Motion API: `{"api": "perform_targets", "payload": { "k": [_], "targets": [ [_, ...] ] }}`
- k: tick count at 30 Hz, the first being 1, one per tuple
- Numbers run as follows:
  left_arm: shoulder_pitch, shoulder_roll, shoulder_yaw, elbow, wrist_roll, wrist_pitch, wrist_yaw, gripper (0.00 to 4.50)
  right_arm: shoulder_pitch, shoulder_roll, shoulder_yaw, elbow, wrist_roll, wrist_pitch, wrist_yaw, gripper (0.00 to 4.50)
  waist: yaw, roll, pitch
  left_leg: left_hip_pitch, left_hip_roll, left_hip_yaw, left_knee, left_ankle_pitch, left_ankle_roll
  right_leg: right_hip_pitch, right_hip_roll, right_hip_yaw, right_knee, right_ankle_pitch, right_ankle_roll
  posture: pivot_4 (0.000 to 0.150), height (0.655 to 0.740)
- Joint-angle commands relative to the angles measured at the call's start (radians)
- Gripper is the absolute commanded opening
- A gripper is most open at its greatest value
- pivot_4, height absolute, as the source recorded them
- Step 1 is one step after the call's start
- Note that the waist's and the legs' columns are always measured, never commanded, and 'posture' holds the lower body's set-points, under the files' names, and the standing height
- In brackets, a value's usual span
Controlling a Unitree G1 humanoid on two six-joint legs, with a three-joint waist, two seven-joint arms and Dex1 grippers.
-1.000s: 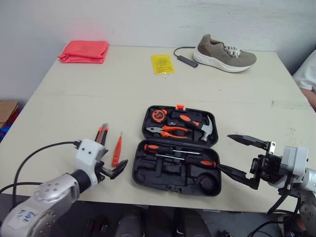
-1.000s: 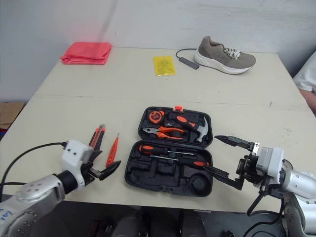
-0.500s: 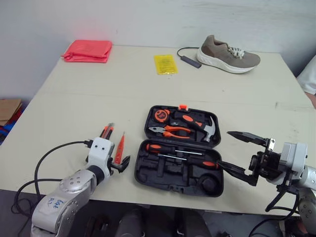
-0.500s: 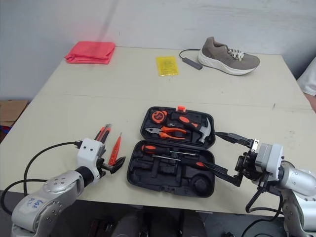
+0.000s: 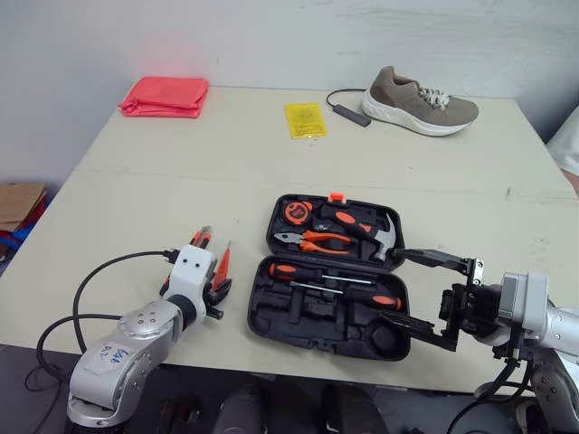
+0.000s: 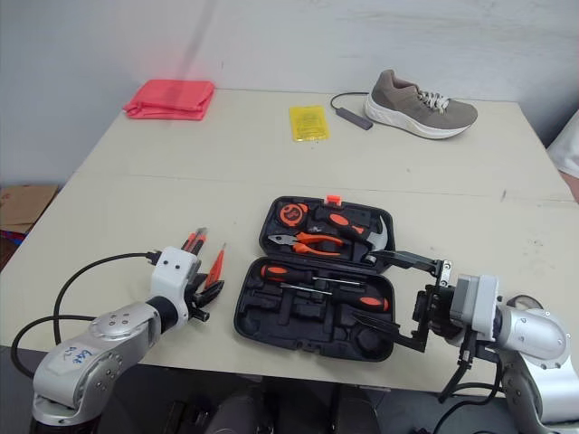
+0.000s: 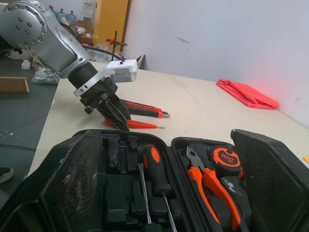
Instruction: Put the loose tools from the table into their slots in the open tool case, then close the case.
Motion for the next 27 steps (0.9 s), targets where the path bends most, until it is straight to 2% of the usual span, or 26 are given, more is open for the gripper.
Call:
{"api": "perform_targets", "payload": {
  "k": [1, 7, 11, 13, 16, 19, 21, 23, 27],
  "targets": [
    [0.037, -0.011, -0.040, 0.053, 0.022, 0.032, -0.010, 0.31, 0.018, -0.006, -0.029, -0.019, 0.002, -0.027, 0.004, 4.50, 0.000, 0.001, -0.001, 0.000, 0.000, 0.000, 0.000, 0.000, 0.000, 0.000, 0.000, 0.000, 0.000, 0.000, 0.000, 0.150, 0.7400],
    [0.010, 0.014, -0.004, 0.042, 0.047, -0.002, -0.039, 0.31, 0.082, 0.008, -0.061, 0.031, -0.010, -0.099, 0.043, 4.50, 0.001, 0.001, -0.001, 0.000, 0.000, 0.000, 0.000, 0.000, 0.000, 0.000, 0.000, 0.000, 0.000, 0.000, 0.000, 0.150, 0.7400],
    [-0.016, 0.036, 0.092, 0.042, 0.028, -0.199, -0.145, 0.31, 0.118, 0.012, -0.085, 0.071, -0.018, -0.157, 0.066, 4.50, 0.000, 0.001, -0.001, 0.000, 0.000, 0.000, 0.000, 0.000, 0.000, 0.000, 0.000, 0.000, 0.000, 0.000, 0.000, 0.150, 0.7400],
    [-0.021, 0.079, 0.116, 0.056, -0.009, -0.334, -0.288, 0.31, 0.131, 0.014, -0.100, 0.103, -0.020, -0.188, 0.079, 4.50, -0.001, -0.002, 0.001, -0.001, 0.000, 0.000, 0.000, 0.000, 0.000, -0.001, 0.000, 0.000, 0.000, 0.000, 0.000, 0.150, 0.7400],
    [-0.041, 0.195, 0.115, 0.111, -0.021, -0.541, -0.536, 0.31, 0.147, 0.006, -0.114, 0.146, -0.033, -0.234, 0.108, 4.50, -0.002, -0.003, 0.002, -0.002, 0.001, 0.000, 0.000, -0.001, -0.001, -0.001, 0.000, -0.001, -0.001, 0.000, -0.001, 0.150, 0.7400],
    [-0.157, 0.319, 0.046, 0.211, -0.036, -0.723, -0.834, 0.31, 0.155, -0.007, -0.139, 0.217, -0.041, -0.290, 0.150, 4.50, 0.001, -0.003, 0.002, -0.002, 0.001, 0.001, 0.000, -0.001, 0.000, -0.001, 0.000, -0.001, -0.002, 0.000, -0.001, 0.150, 0.7400],
    [-0.230, 0.365, -0.015, 0.256, -0.039, -0.761, -0.959, 0.31, 0.154, -0.010, -0.143, 0.245, -0.039, -0.312, 0.165, 4.50, -0.001, -0.002, 0.002, -0.002, 0.001, 0.001, 0.000, -0.001, 0.000, -0.001, 0.000, -0.001, -0.002, 0.000, -0.001, 0.150, 0.7400],
    [-0.317, 0.388, -0.104, 0.288, -0.002, -0.797, -1.050, 0.31, 0.153, -0.009, -0.140, 0.251, -0.038, -0.321, 0.165, 4.50, -0.003, -0.002, 0.002, -0.002, 0.000, 0.002, 0.000, -0.001, 0.000, -0.001, 0.001, -0.001, -0.002, 0.000, 0.000, 0.150, 0.7400],
    [-0.462, 0.381, -0.275, 0.323, 0.102, -0.799, -1.117, 0.31, 0.155, -0.007, -0.132, 0.233, -0.043, -0.318, 0.142, 4.50, -0.004, -0.003, 0.003, -0.002, 0.001, 0.003, 0.000, -0.001, 0.000, -0.002, 0.005, -0.002, -0.002, 0.000, 0.001, 0.150, 0.7400]
  ]
}}
